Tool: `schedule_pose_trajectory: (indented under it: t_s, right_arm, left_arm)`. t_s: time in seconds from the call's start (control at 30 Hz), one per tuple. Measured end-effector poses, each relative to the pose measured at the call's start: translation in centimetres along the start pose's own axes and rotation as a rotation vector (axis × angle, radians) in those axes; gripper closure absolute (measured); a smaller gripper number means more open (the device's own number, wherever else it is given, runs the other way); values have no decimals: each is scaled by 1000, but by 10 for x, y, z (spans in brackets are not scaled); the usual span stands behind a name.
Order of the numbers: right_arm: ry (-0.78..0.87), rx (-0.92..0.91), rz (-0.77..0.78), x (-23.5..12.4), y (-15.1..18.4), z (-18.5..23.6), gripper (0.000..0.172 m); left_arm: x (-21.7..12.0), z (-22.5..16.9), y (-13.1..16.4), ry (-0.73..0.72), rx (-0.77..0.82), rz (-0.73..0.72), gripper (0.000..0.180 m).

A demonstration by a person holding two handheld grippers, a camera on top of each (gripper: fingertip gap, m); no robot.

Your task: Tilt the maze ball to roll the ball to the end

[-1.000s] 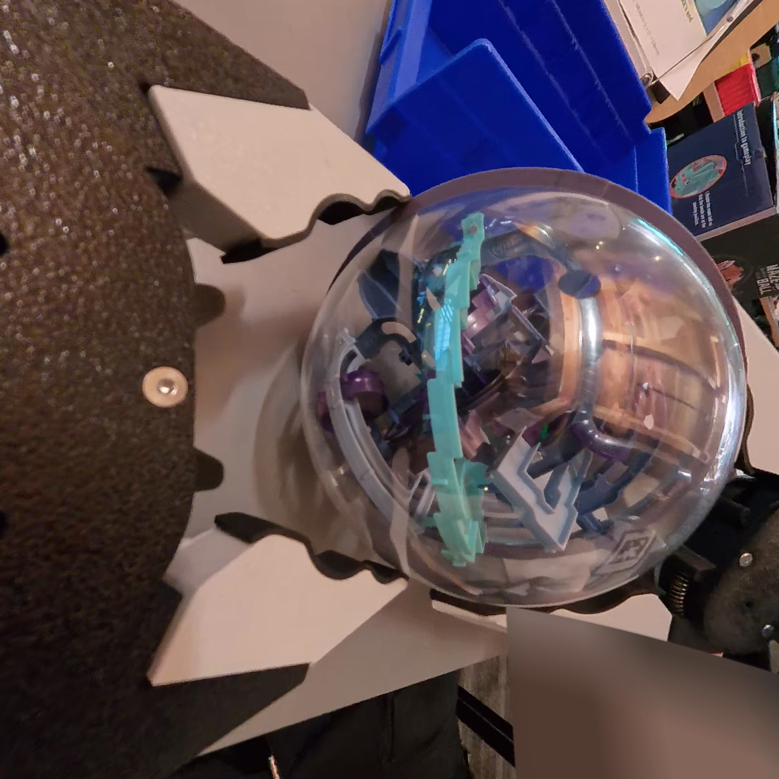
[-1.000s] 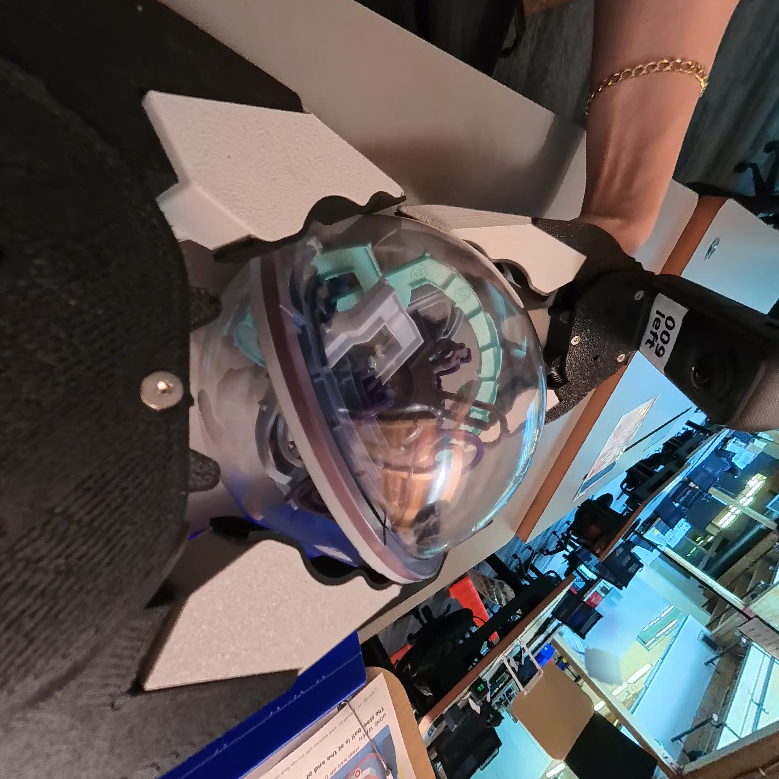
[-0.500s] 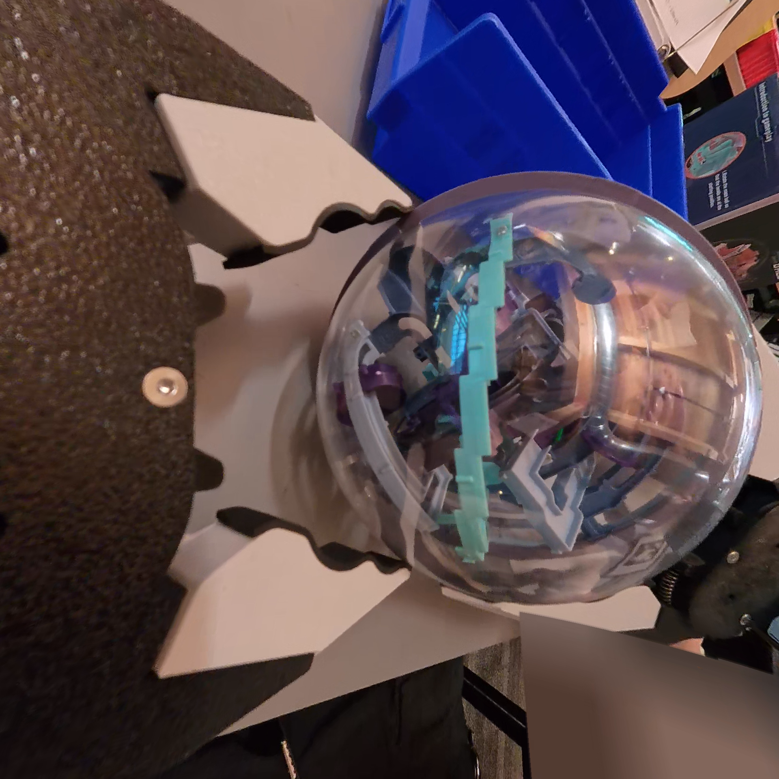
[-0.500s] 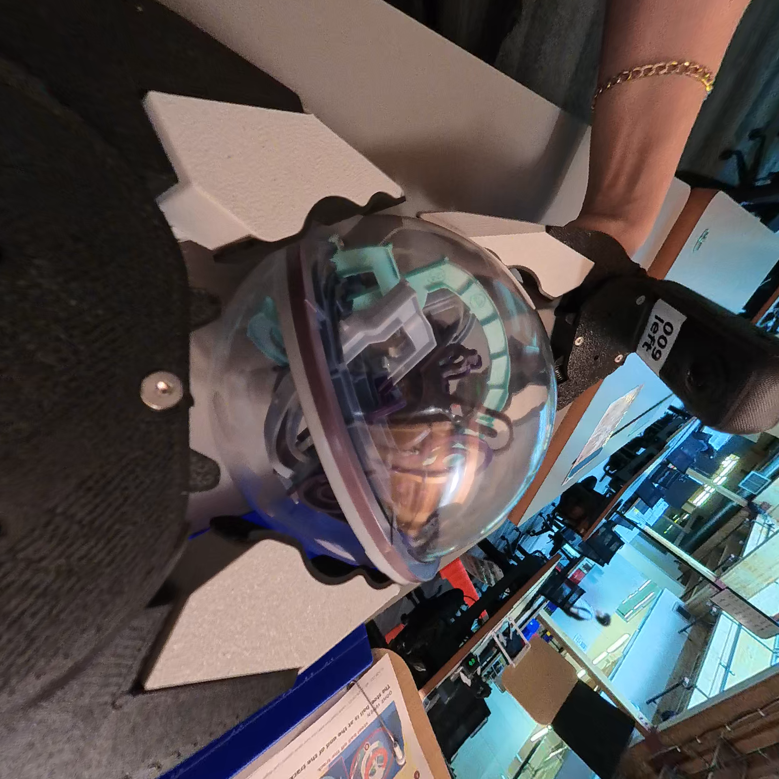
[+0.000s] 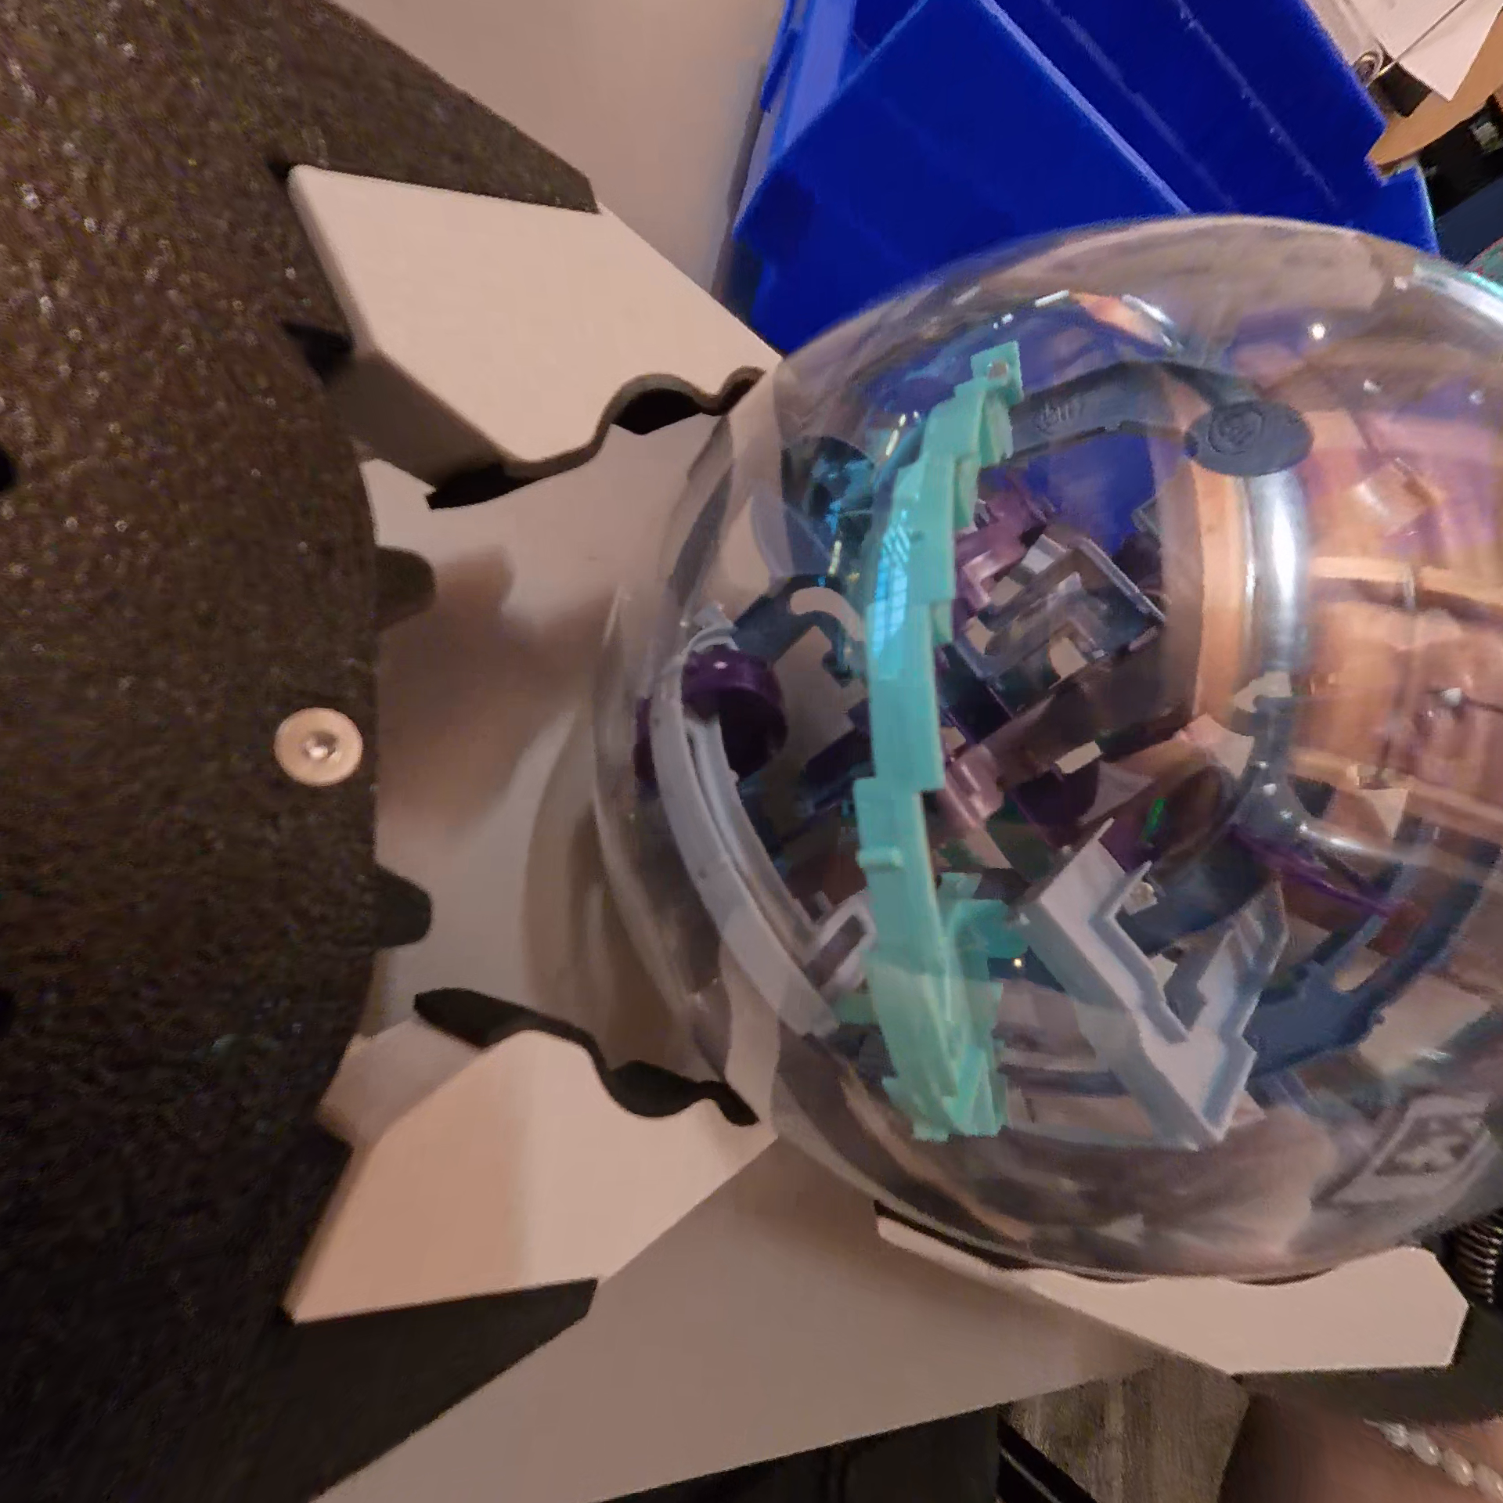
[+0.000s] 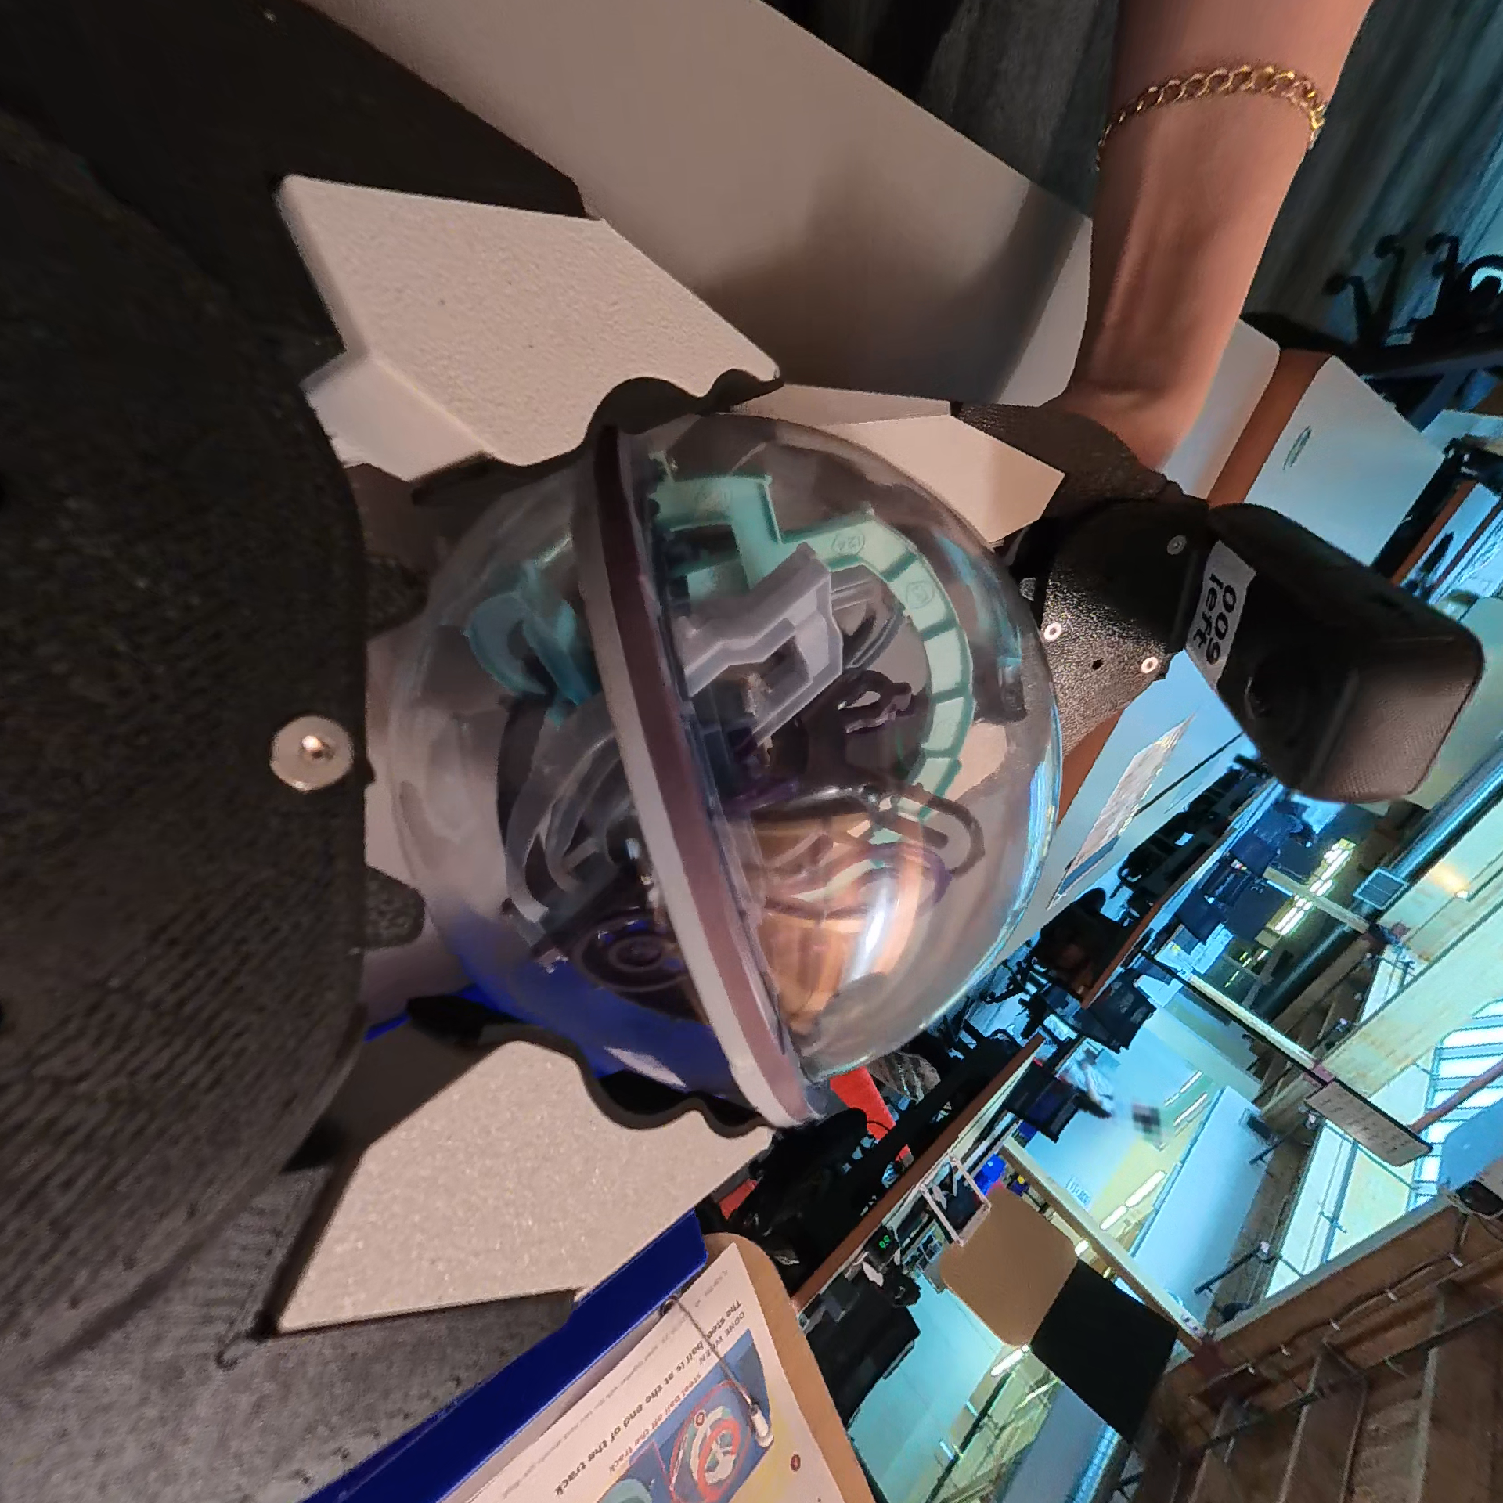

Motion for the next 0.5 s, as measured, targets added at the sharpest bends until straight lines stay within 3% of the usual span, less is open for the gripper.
schedule_pose_trajectory:
  t_s: [0.2, 0.5]
  right_arm:
    - [18, 3, -12, -2, 1, 1, 13]
    - [35, 16, -9, -2, 4, -2, 13]
  left_arm:
    - [4, 0, 1, -31, 19, 33, 25]
    - [-5, 6, -7, 136, -146, -124, 23]
Point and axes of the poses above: each gripper's, where its closed fingertips meet, x out along the fingers, y out of its underside, z = x × y across the jaws, the point moved 6 cm from there along -x, back along the fingers, and after that the axes turned 15 degrees about y, right-handed, at the moved point
